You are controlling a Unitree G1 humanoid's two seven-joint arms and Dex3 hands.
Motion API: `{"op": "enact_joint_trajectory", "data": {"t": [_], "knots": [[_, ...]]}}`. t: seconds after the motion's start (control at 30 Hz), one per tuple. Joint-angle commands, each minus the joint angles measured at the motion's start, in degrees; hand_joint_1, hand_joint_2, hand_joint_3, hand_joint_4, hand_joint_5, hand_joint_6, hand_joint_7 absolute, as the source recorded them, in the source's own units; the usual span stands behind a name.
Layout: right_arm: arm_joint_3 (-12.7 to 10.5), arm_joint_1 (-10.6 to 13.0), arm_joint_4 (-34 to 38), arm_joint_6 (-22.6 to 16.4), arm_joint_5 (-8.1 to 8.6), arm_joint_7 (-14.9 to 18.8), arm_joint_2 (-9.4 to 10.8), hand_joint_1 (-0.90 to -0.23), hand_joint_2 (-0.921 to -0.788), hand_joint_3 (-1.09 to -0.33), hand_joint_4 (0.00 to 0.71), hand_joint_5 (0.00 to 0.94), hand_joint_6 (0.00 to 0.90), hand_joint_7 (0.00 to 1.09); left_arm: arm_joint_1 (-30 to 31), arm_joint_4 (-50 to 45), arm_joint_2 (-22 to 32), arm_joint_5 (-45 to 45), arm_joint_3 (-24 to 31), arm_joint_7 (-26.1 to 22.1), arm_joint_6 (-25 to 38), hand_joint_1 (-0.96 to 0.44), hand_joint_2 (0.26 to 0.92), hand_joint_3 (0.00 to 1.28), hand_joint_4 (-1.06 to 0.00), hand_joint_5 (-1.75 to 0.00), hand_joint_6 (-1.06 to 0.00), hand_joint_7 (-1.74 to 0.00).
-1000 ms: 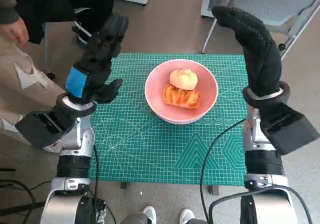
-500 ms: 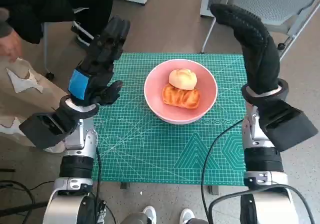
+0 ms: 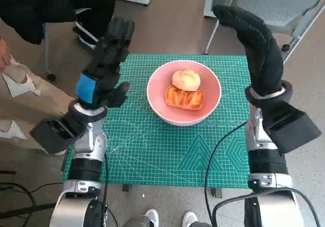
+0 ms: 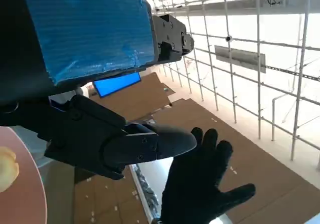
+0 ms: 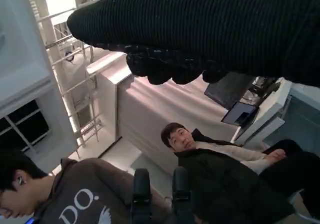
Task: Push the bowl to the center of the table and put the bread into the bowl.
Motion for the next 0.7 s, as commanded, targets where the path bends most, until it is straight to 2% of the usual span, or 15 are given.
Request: {"op": "enact_joint_trajectory", "data": {"t": [0.03, 0.7], "knots": [[0.2, 0.0, 1.5, -0.3, -0.64, -0.1, -0.2, -0.710, -0.921, -0.761, 0.207, 0.000, 0.059, 0.45, -2.7, 1.7, 0.2, 1.0, 0.0, 0.5, -1.9, -0.78, 0.921, 0.52, 0.00, 0.00, -0.11, 0.00], [0.2, 0.8, 2.4, -0.5, -0.13, 0.3, -0.5, -0.708, -0.921, -0.761, 0.192, 0.000, 0.060, 0.45, -7.3, 8.3, 1.5, 0.6, 0.3, -2.5, -2.9, -0.78, 0.921, 0.50, 0.00, 0.00, -0.11, 0.00]]}}
